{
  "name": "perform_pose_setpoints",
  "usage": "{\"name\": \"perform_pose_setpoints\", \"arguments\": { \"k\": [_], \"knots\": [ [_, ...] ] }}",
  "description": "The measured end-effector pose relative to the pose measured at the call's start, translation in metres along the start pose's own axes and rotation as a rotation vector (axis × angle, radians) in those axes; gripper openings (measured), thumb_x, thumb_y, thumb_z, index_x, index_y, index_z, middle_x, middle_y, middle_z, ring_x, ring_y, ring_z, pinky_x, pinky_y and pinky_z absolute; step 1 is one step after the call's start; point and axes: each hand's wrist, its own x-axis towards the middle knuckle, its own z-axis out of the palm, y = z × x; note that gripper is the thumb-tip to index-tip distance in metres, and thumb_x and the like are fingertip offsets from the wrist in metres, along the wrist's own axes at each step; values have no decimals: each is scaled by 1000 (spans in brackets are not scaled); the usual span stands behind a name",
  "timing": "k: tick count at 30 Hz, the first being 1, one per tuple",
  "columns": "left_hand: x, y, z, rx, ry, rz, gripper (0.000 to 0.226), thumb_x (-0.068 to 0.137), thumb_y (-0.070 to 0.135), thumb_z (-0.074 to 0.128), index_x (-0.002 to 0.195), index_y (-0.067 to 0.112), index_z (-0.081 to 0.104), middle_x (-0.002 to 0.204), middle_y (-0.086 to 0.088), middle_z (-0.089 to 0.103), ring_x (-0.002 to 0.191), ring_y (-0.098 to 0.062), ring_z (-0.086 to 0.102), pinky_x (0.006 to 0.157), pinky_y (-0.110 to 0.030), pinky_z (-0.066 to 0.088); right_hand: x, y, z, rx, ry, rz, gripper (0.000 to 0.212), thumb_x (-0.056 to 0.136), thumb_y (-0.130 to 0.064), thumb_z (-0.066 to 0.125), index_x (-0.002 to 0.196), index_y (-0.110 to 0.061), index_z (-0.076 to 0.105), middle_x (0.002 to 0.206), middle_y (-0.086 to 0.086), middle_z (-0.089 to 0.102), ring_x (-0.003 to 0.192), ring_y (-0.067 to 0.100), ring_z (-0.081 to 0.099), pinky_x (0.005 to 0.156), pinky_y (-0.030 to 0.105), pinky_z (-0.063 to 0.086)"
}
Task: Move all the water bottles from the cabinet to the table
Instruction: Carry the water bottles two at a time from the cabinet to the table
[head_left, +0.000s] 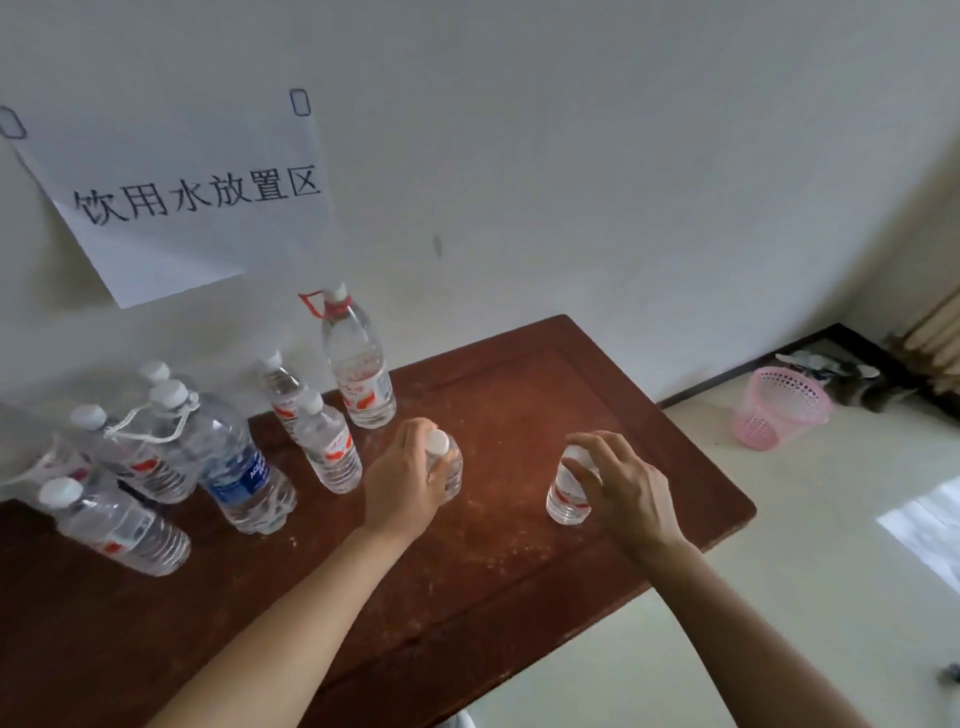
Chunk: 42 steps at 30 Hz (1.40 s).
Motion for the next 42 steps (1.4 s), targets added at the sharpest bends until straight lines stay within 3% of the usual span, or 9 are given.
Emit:
{"name": "perform_pose_setpoints", "arguments": {
  "k": [4, 10, 15, 20, 26, 30, 33, 37, 42],
  "knots": [
    [47, -15, 24, 6, -16, -18, 32, 88, 32, 72, 108, 13, 55, 98, 1, 63, 73, -20, 62, 56, -26, 36, 50, 16, 17, 17, -43, 18, 26, 94, -31, 69, 119, -28, 65, 118, -4, 65, 77, 23, 70, 56, 37, 59],
    [87, -20, 59, 85, -19, -123, 37, 88, 29, 73, 113, 6, 56, 102, -5, 65, 77, -26, 66, 52, -36, 51, 138, 41, 52, 98, -124, -93, 24, 96, -32, 65, 117, -23, 68, 120, -2, 66, 79, 25, 70, 57, 38, 58],
    [102, -1, 80, 122, 46, -347, 43, 91, 28, 69, 126, 8, 53, 111, -8, 67, 90, -27, 69, 64, -44, 58, 200, 56, 76, 180, -128, -234, 33, 92, -39, 70, 122, -25, 67, 119, -5, 71, 75, 23, 72, 54, 30, 52],
    [98, 14, 99, 133, 185, -489, 47, 96, 28, 60, 135, 3, 51, 127, -12, 63, 115, -26, 62, 85, -38, 56, 216, 82, 104, 268, -35, -386, 26, 90, -39, 70, 112, -25, 71, 107, -12, 72, 78, 10, 71, 50, 21, 45],
    [96, 29, 109, 188, 189, -582, 48, 98, 26, 58, 140, 5, 47, 130, -13, 60, 119, -26, 58, 89, -33, 51, 198, 107, 119, 419, -33, -466, 23, 93, -33, 67, 114, -22, 65, 106, -7, 73, 94, 12, 70, 81, 29, 53],
    [101, 30, 103, 236, 148, -613, 51, 99, 30, 56, 143, 8, 43, 132, -15, 56, 118, -30, 57, 85, -45, 56, 200, 107, 112, 422, -121, -465, 29, 93, -31, 68, 119, -20, 62, 110, -2, 72, 96, 18, 71, 82, 35, 53],
    [96, 39, 97, 290, 118, -562, 59, 99, 36, 56, 148, 9, 37, 145, -16, 47, 133, -29, 46, 100, -46, 50, 200, 105, 99, 369, -199, -453, 40, 93, -35, 68, 128, -18, 60, 122, 5, 68, 99, 25, 71, 83, 39, 54],
    [77, 54, 74, 435, 157, -487, 65, 102, 48, 45, 154, 14, 26, 158, -16, 31, 146, -29, 29, 114, -47, 36, 197, 91, 78, 270, -165, -407, 65, 94, -56, 58, 148, -23, 41, 158, 10, 35, 138, 29, 43, 110, 46, 38],
    [12, 76, 2, 588, 265, -445, 60, 102, 49, 40, 152, 17, 33, 157, -15, 31, 145, -30, 31, 111, -49, 38, 171, 18, 46, 271, -83, -534, 65, 98, -61, 46, 150, -24, 36, 163, 13, 23, 150, 31, 23, 118, 48, 23]
  ]
}}
